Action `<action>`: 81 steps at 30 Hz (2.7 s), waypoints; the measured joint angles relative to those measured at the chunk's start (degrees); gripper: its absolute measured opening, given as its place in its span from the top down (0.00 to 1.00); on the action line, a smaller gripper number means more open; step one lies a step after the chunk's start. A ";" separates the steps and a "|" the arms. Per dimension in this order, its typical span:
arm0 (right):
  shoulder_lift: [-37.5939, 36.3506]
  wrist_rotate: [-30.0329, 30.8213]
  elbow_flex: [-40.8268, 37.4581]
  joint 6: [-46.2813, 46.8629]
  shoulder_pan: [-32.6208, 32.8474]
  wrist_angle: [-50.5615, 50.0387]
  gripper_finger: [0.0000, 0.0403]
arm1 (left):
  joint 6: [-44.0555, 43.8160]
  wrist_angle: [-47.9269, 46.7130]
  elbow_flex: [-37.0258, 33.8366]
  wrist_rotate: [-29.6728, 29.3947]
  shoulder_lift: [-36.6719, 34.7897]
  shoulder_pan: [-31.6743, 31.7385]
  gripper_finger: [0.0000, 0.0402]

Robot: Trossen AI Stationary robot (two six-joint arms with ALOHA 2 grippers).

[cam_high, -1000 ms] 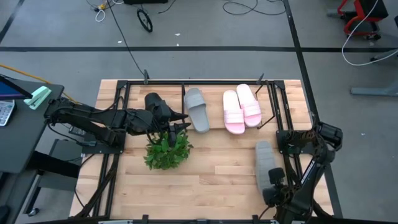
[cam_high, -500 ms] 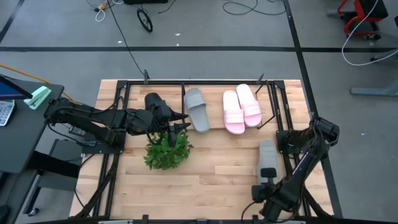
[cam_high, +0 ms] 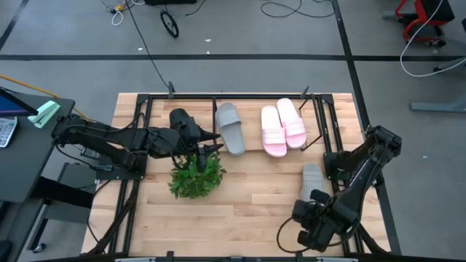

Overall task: Pick and place slides into the shelf
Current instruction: Put the gray slide on the shelf

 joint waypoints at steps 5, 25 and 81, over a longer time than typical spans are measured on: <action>-0.27 -1.67 0.00 -1.57 -0.09 5.78 0.71 | 0.07 -0.16 0.00 0.00 0.00 0.01 0.57; -0.80 -6.78 -0.04 47.02 5.95 -5.33 0.58 | 4.71 -1.44 0.00 0.46 -0.02 0.06 0.57; -6.31 -19.94 -15.23 13.45 -10.15 8.79 0.06 | 5.44 -3.12 0.00 1.97 -0.04 0.04 0.57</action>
